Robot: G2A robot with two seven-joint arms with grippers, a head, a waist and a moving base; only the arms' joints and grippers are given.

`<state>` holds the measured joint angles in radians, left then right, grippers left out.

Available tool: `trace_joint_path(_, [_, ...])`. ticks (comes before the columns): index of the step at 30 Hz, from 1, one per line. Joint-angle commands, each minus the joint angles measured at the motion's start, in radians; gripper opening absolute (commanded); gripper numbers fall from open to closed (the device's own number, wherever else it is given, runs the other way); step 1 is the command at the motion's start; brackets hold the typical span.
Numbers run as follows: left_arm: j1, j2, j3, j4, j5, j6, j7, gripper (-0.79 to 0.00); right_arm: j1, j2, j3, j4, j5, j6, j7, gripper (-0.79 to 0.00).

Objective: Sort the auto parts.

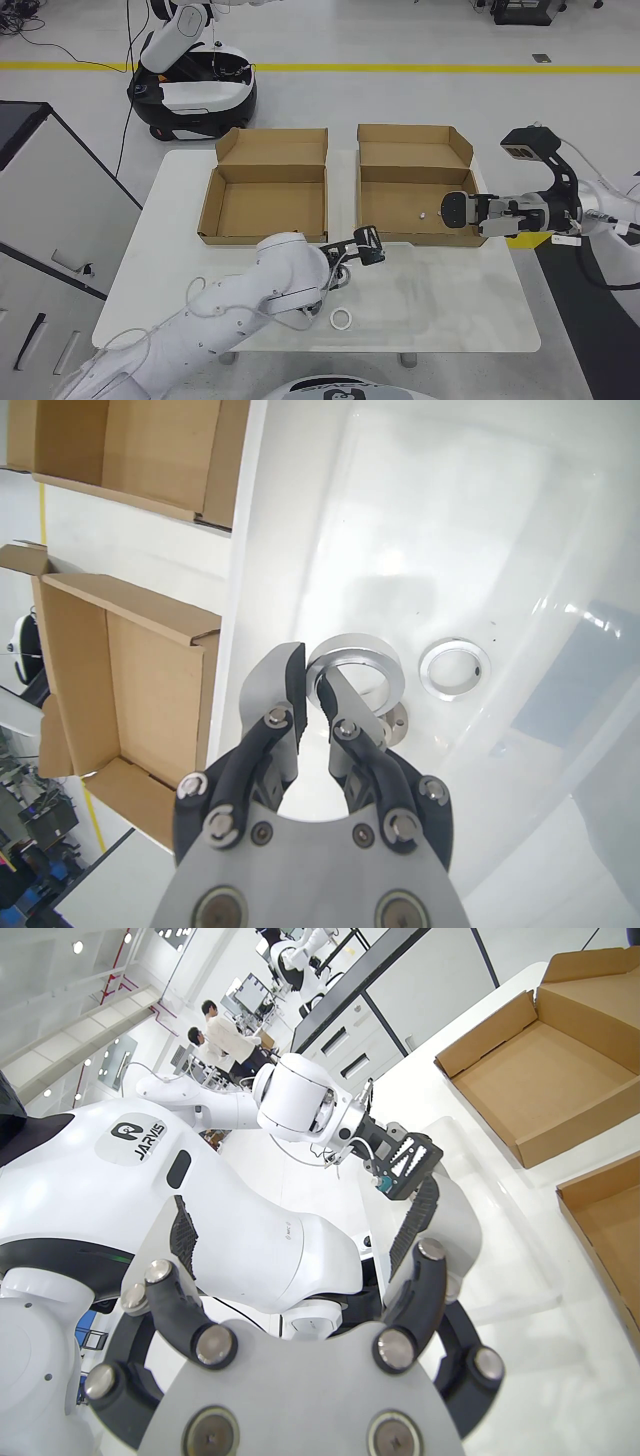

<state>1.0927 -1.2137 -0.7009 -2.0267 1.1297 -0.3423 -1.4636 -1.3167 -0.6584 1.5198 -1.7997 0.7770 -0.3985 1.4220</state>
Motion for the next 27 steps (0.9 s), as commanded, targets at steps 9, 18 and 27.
trace_joint_path(9, [0.231,0.091,-0.354,-0.122,-0.081,-0.277,0.302,-0.785,0.0,0.0,0.0,0.0,0.0,0.0,0.0,0.0])
trace_joint_path(18, [0.38,0.146,-0.668,-0.053,-0.177,-0.64,0.668,-0.785,0.0,0.0,0.0,0.0,0.0,0.0,0.0,0.0])
trace_joint_path(27, [0.38,0.21,-0.709,-0.012,-0.158,-0.67,1.014,-0.785,0.0,0.0,0.0,0.0,0.0,0.0,0.0,0.0])
